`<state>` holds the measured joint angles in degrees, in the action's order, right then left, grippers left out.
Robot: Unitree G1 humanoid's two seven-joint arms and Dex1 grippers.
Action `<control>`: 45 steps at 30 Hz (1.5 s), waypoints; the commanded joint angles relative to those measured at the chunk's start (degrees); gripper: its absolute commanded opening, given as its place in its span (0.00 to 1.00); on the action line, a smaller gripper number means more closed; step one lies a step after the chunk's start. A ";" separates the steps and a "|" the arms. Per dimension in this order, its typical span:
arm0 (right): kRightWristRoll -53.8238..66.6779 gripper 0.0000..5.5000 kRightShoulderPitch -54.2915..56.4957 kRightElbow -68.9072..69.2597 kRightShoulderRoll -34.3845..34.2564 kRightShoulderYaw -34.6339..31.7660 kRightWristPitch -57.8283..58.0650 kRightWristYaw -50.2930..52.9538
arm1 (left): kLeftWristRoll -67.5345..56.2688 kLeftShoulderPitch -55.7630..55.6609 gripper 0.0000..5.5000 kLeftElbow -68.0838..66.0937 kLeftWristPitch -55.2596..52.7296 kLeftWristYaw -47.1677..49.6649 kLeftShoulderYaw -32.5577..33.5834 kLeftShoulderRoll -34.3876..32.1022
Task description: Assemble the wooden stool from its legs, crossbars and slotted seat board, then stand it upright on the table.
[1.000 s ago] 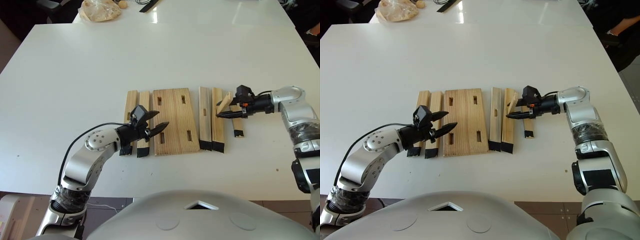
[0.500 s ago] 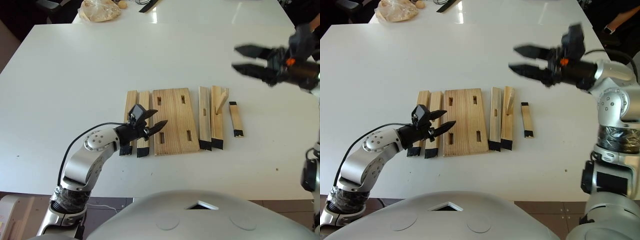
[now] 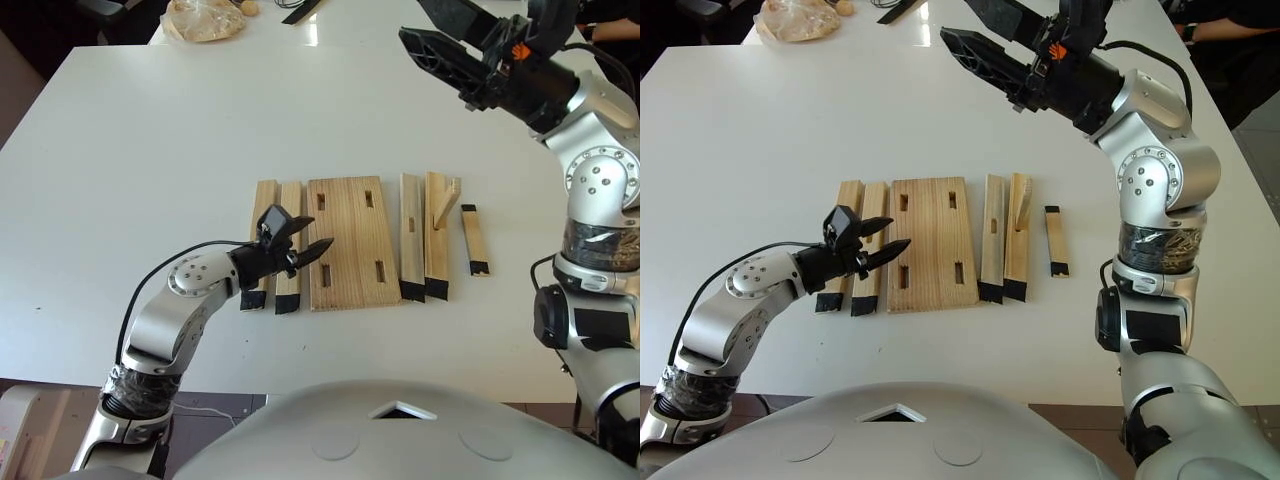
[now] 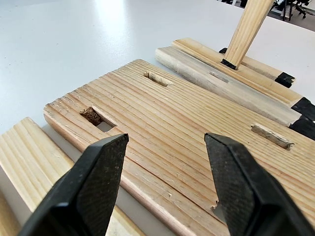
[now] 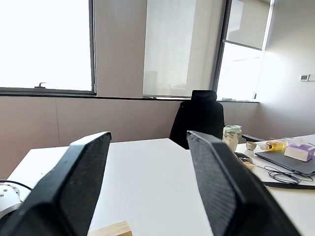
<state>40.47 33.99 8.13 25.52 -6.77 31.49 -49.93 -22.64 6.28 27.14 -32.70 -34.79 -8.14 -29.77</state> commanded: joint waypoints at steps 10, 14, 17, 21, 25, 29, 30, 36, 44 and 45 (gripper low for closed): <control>-20.40 0.52 -20.91 -12.85 5.03 13.78 -18.64 -7.13 | 0.57 0.84 0.52 -0.25 0.15 -0.74 0.43 -0.85; -14.54 0.52 -20.34 -7.70 5.30 9.61 -16.10 -6.28 | 0.38 0.85 0.52 -0.10 -0.13 -1.16 0.84 -1.15; -6.50 0.52 -19.77 0.28 6.90 4.52 -9.90 -5.26 | 0.39 1.32 0.52 0.12 -0.10 -1.01 1.05 -1.12; 7.18 0.52 -22.00 12.15 9.61 -0.64 0.85 -4.93 | 0.42 2.35 0.52 0.76 -0.06 -0.21 1.42 -0.64; 2.91 0.52 -32.91 17.38 17.41 4.38 0.54 -13.44 | 0.69 3.25 0.52 1.10 0.23 0.62 1.48 -0.09; -10.96 0.52 -36.95 7.05 17.06 10.02 -11.03 -13.62 | 0.90 3.28 0.52 1.44 0.20 1.42 1.27 0.65; -13.53 0.52 -37.51 4.79 16.80 10.80 -13.83 -13.70 | 0.99 3.13 0.52 1.37 0.34 1.35 1.00 0.72; -33.41 0.52 -36.28 -13.90 20.82 17.61 -34.81 -14.05 | 1.62 3.06 0.52 1.43 0.74 1.77 0.09 1.26; -28.64 0.52 -31.01 -16.44 23.59 13.71 -37.42 -18.05 | 2.28 3.80 0.52 1.21 1.53 2.45 0.45 1.86; -26.49 0.52 -31.27 -14.32 23.88 12.62 -35.55 -18.52 | 2.32 3.97 0.52 1.28 1.62 2.60 0.45 1.91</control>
<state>11.17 3.19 -9.43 47.87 7.82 -7.51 -67.07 -20.84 9.83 28.35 -31.48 -32.69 -8.05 -28.18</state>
